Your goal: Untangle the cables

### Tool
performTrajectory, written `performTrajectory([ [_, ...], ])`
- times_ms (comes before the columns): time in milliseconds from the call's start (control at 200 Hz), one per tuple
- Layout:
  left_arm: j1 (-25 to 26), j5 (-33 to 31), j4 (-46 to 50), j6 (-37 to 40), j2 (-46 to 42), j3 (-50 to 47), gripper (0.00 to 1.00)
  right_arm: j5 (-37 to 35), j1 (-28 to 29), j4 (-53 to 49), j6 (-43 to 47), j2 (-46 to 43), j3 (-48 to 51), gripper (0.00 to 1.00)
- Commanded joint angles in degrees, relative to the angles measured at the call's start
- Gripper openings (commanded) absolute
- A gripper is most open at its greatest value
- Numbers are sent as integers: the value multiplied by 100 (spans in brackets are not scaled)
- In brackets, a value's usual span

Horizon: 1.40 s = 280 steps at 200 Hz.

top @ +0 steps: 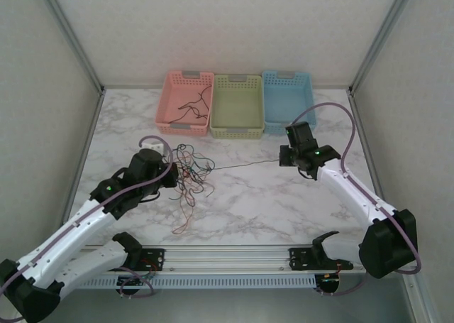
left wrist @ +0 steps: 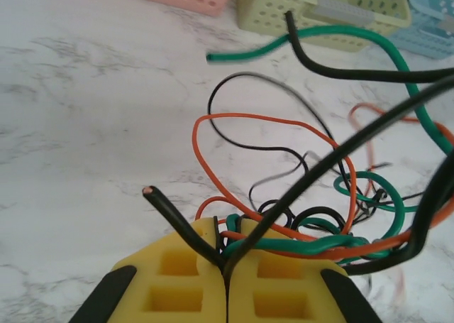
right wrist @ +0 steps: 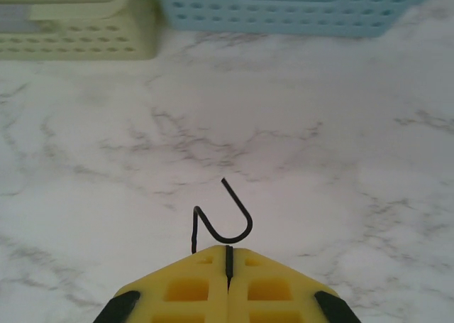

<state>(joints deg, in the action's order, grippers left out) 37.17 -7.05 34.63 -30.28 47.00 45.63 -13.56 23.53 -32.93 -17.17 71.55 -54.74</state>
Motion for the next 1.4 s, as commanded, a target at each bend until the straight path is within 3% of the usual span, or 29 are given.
performTrajectory([
  [0, -109, -692, 577, -76, -350, 135, 0, -564, -453, -365, -24, -103, -89, 0],
  [340, -159, -1478, 1455, 38, -935, 734, 0, -999, -1043, -461, -196, -74, -125, 0],
  [601, -157, -2031, 2071, 180, -1223, 1324, 0, -617, -1927, -255, -446, 131, -54, 0],
  [941, -155, -2632, 2490, 533, -1387, 1637, 0, -308, -2045, -138, -551, 241, -184, 0],
  [1086, -157, -2803, 2600, 585, -1395, 1691, 0, -584, -2180, -319, -392, 320, -382, 0],
  [1146, -157, -2801, 2601, 625, -1419, 1691, 0, -369, -2266, -203, -448, 196, -372, 0],
  [1201, -157, -2638, 2515, 665, -1419, 1660, 0, 355, -2257, 109, -460, 27, -285, 0],
  [1267, -162, -2187, 2336, 704, -1349, 1589, 0, 1279, -2203, 470, -542, -150, -146, 0],
  [1397, -157, -1160, 1823, 661, -1071, 1425, 0, 2306, -1874, 634, -492, -98, -211, 0],
])
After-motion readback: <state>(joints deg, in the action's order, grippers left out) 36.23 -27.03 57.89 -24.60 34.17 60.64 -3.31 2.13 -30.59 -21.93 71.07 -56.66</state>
